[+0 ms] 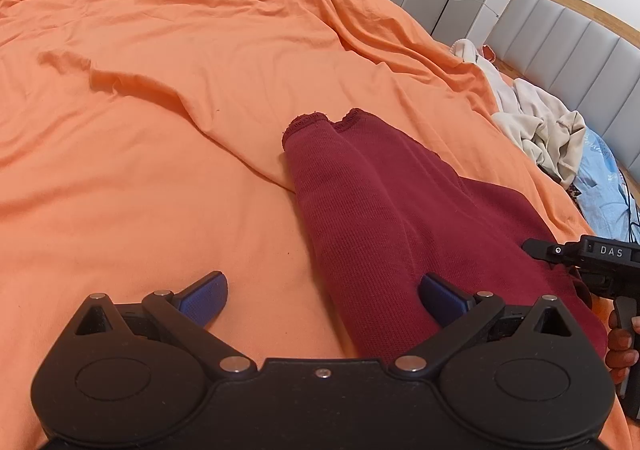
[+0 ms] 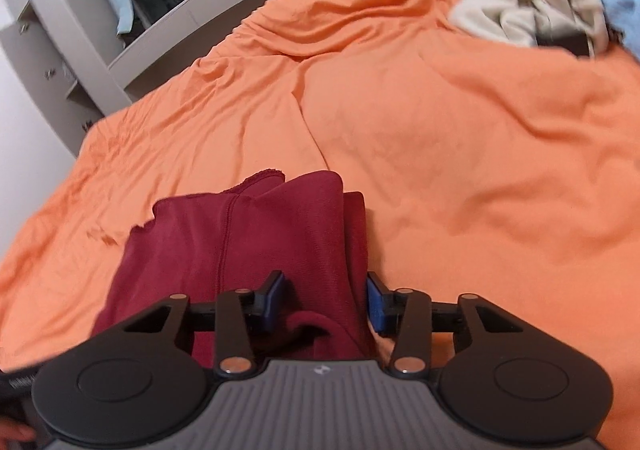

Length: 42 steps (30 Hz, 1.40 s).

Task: Fold small clothes

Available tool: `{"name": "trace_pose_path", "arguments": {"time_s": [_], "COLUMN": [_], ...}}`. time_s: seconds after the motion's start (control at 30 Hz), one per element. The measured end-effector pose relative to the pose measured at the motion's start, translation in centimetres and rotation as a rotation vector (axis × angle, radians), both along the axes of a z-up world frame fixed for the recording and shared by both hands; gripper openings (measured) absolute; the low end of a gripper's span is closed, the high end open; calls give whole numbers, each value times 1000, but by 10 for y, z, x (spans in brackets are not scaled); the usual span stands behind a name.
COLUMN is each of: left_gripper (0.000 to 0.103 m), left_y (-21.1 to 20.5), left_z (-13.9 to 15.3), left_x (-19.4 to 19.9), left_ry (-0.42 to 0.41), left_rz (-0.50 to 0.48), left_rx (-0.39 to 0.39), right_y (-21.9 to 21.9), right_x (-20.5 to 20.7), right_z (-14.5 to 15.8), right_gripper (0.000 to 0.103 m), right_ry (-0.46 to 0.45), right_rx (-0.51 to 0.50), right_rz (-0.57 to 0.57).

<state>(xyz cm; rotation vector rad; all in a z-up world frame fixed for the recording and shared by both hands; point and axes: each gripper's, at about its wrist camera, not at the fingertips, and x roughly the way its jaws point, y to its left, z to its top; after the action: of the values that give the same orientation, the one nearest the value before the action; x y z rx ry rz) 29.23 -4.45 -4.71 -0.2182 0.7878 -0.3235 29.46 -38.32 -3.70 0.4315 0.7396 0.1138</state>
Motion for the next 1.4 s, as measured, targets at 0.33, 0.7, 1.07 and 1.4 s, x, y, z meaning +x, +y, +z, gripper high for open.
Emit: {"name": "trace_pose_path", "arguments": {"time_s": [0.33,0.7,1.07,1.4], "left_gripper": [103,103,83,46], "left_y": [0,-1,-3,-8], "left_z": [0,0,8,11], "left_x": [0,0,2,11], "left_ry": [0,-1,12,66], "left_rz": [0,0,-45,-92], "left_rx": [0,1,-40,-120], "right_y": [13,63,64,66], "right_x": [-3,-17,-20,-25], "right_z": [6,18,18,28], "right_gripper": [41,33,27,19], "right_ry": [-29,-130,-150,-200], "right_rx": [-98,-404,-420,-427], "right_rz": [17,106,114,118]}}
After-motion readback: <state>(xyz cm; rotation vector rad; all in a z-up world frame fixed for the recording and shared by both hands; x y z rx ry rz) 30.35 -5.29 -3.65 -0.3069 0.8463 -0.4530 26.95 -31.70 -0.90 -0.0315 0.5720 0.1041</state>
